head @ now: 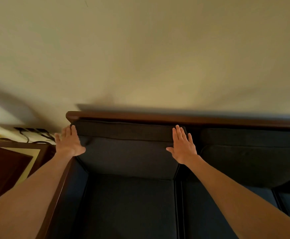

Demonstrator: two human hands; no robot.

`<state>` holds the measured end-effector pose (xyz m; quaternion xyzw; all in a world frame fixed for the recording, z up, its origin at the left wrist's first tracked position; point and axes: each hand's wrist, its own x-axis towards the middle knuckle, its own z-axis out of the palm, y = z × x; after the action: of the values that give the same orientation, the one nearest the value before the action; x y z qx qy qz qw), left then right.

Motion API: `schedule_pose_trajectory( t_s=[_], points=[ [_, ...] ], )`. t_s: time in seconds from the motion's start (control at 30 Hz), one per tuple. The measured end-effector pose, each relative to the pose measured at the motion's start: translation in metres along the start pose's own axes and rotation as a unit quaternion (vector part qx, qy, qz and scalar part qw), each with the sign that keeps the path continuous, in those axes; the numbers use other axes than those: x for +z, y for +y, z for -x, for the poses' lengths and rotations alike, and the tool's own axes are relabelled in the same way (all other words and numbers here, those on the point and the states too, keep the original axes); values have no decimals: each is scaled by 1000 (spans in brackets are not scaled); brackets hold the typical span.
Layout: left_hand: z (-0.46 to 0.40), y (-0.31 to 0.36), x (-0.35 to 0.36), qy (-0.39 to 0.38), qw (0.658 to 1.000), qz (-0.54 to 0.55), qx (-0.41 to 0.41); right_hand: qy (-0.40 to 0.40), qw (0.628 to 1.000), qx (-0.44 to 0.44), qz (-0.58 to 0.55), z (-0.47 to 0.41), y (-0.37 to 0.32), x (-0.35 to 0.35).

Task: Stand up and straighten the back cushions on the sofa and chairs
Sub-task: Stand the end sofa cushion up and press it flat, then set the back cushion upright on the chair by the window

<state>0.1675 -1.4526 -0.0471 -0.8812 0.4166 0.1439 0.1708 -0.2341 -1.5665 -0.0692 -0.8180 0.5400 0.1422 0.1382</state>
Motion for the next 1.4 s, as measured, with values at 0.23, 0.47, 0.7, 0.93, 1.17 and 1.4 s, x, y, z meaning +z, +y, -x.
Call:
schedule_pose_trajectory(
  t_s=[0.23,0.47,0.7,0.93,1.17,1.4],
  points=[
    [77,48,-88,26,988,135,74,-48,994,-78,53,26,17,-112],
    [222,218,-251,60,876,315,361,97,990,-36,-92,125,81,-241],
    [415,395,-344,124,788,267,540,235,962,95,-107,315,281,-316],
    [667,572,-352,141,683,176,694,328,907,251,-85,574,477,-316],
    [906,721,-305,135,576,105,800,363,838,402,-73,809,612,-266],
    [1086,854,-241,90,481,56,870,359,775,514,-78,951,730,-215]
  ],
)
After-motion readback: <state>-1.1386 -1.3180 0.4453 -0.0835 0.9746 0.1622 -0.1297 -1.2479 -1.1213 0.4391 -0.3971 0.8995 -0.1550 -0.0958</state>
